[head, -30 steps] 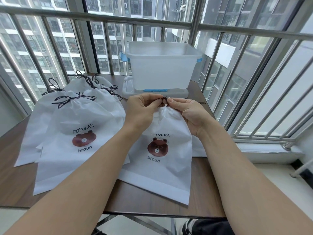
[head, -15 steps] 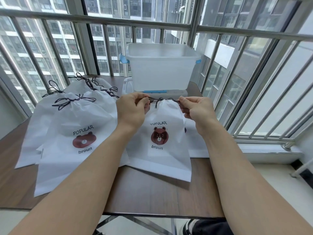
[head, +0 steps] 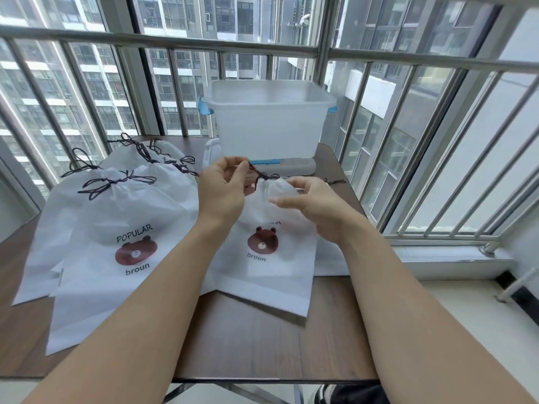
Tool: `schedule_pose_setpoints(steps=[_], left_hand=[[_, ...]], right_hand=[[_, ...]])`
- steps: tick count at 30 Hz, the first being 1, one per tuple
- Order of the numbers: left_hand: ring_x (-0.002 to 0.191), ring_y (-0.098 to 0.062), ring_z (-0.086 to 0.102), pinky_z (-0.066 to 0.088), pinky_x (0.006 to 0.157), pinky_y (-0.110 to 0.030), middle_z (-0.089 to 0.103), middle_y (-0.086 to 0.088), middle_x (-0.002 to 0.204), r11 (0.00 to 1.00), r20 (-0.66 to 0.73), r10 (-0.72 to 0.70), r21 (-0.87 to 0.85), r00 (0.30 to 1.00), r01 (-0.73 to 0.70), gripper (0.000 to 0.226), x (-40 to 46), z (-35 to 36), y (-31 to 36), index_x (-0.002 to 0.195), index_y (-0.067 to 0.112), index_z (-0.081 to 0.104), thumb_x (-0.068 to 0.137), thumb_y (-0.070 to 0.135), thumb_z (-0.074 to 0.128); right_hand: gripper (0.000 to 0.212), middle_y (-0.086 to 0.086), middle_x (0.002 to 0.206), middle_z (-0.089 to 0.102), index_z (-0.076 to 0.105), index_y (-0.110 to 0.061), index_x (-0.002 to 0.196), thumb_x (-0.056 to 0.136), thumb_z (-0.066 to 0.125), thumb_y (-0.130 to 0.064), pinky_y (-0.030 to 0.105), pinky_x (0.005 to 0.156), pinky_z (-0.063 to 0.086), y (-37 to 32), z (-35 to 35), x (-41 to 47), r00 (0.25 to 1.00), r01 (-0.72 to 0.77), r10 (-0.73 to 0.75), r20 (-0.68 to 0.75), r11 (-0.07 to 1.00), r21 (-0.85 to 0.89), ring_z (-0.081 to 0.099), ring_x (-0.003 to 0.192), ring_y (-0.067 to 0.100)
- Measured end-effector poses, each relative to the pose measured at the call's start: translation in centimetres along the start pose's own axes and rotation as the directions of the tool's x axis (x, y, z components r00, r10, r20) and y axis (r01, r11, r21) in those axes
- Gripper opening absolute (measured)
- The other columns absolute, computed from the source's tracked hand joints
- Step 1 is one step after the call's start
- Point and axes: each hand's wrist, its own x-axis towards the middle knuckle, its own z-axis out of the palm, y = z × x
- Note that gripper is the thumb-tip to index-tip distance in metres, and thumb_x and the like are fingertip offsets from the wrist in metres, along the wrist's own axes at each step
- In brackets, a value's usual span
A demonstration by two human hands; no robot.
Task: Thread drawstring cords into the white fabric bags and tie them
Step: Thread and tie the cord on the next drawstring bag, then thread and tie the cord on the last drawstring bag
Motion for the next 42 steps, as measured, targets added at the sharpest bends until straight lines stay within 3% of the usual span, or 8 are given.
schedule_pose_setpoints(steps=[6, 12, 17, 20, 27, 37, 39, 42], left_hand=[[0.111, -0.005, 0.058, 0.05, 0.091, -0.026, 0.056, 0.009, 0.128, 0.93, 0.308, 0.007, 0.347, 0.951, -0.119, 0.09, -0.3, -0.6, 2.3, 0.143, 0.028, 0.04, 0.069, 0.056, 0.083], [0.096, -0.006, 0.06, 0.049, 0.08, -0.021, 0.063, 0.009, 0.11, 0.829, 0.335, -0.054, 0.54, 0.941, -0.145, 0.055, -0.4, -2.4, 5.7, 0.119, 0.022, 0.058, 0.078, 0.054, 0.076], [0.071, -0.013, 0.066, 0.054, 0.062, -0.025, 0.07, 0.0, 0.089, 0.833, 0.188, 0.01, 0.542, 0.982, -0.112, 0.015, -1.1, -8.7, 9.0, 0.099, 0.025, 0.066, 0.091, 0.037, 0.07], [0.064, -0.017, 0.071, 0.06, 0.058, -0.035, 0.073, -0.004, 0.086, 0.927, 0.0, -0.065, 0.371, 0.998, 0.06, 0.013, -1.3, -12.7, 11.0, 0.095, 0.022, 0.065, 0.098, 0.034, 0.061], [0.097, -0.034, 0.071, 0.057, 0.078, -0.044, 0.073, -0.012, 0.101, 0.951, -0.07, -0.158, 0.258, 0.985, 0.171, 0.028, -0.3, -17.1, 4.0, 0.107, 0.011, 0.064, 0.096, 0.037, 0.061], [0.093, -0.028, 0.069, 0.054, 0.09, -0.048, 0.073, -0.009, 0.096, 0.985, -0.171, -0.125, 0.093, 0.977, 0.143, 0.036, 0.4, -16.5, 1.8, 0.1, 0.019, 0.07, 0.1, 0.048, 0.048], [0.087, -0.022, 0.066, 0.056, 0.085, -0.049, 0.07, -0.003, 0.09, 0.912, -0.15, 0.122, 0.406, 0.981, -0.052, 0.03, 0.3, -17.1, 2.8, 0.102, 0.02, 0.068, 0.1, 0.043, 0.047], [0.119, -0.024, 0.054, 0.046, 0.102, -0.044, 0.061, -0.003, 0.124, 0.478, -0.02, 0.299, 0.869, 0.954, -0.132, 0.042, 0.9, -19.6, 4.6, 0.126, 0.02, 0.06, 0.085, 0.021, 0.056]], right_hand=[[0.014, 0.012, 0.081, 0.075, 0.075, -0.006, 0.105, 0.092, 0.071, -0.008, 0.025, 0.054, 0.055, -2.1, -0.5, -1.5, 0.994, 0.08, -0.049, -0.101, 0.94, 0.331, 0.069, 0.06, 0.02], [0.02, 0.014, 0.093, 0.076, 0.072, -0.009, 0.114, 0.097, 0.065, -0.018, 0.033, 0.065, 0.06, -3.9, 2.4, -3.0, 0.995, 0.098, -0.081, -0.055, 0.87, 0.484, 0.073, 0.074, 0.027], [0.038, 0.004, 0.118, 0.074, 0.07, -0.02, 0.12, 0.099, 0.058, -0.049, 0.045, 0.1, 0.054, -4.6, 7.1, -2.9, 0.993, 0.117, -0.115, -0.024, 0.972, 0.204, 0.07, 0.11, 0.022], [0.043, 0.001, 0.112, 0.076, 0.07, -0.021, 0.116, 0.104, 0.044, -0.053, 0.025, 0.074, 0.057, -5.4, 8.7, -3.0, 0.99, 0.131, -0.134, 0.033, 0.987, 0.091, 0.07, 0.096, 0.011], [0.079, -0.004, 0.132, 0.059, 0.055, -0.031, 0.131, 0.075, 0.052, -0.087, 0.048, 0.105, 0.047, -8.0, 13.9, -3.0, 0.983, 0.127, -0.141, 0.12, 0.985, 0.119, 0.06, 0.12, 0.019], [0.077, -0.003, 0.133, 0.06, 0.057, -0.024, 0.137, 0.068, 0.092, -0.024, 0.018, 0.085, 0.038, -4.5, 16.8, 1.1, 0.976, 0.207, -0.215, 0.025, 0.895, -0.395, 0.055, 0.115, 0.01], [0.076, -0.003, 0.132, 0.063, 0.06, -0.023, 0.134, 0.066, 0.093, -0.024, 0.02, 0.088, 0.041, -3.5, 16.3, 1.8, 0.975, 0.202, -0.22, 0.0, 0.893, -0.401, 0.058, 0.119, 0.013], [0.076, -0.003, 0.128, 0.065, 0.061, -0.024, 0.133, 0.064, 0.094, -0.025, 0.027, 0.097, 0.047, -2.8, 15.5, 2.2, 0.977, 0.191, -0.214, -0.012, 0.893, -0.408, 0.059, 0.119, 0.016]])
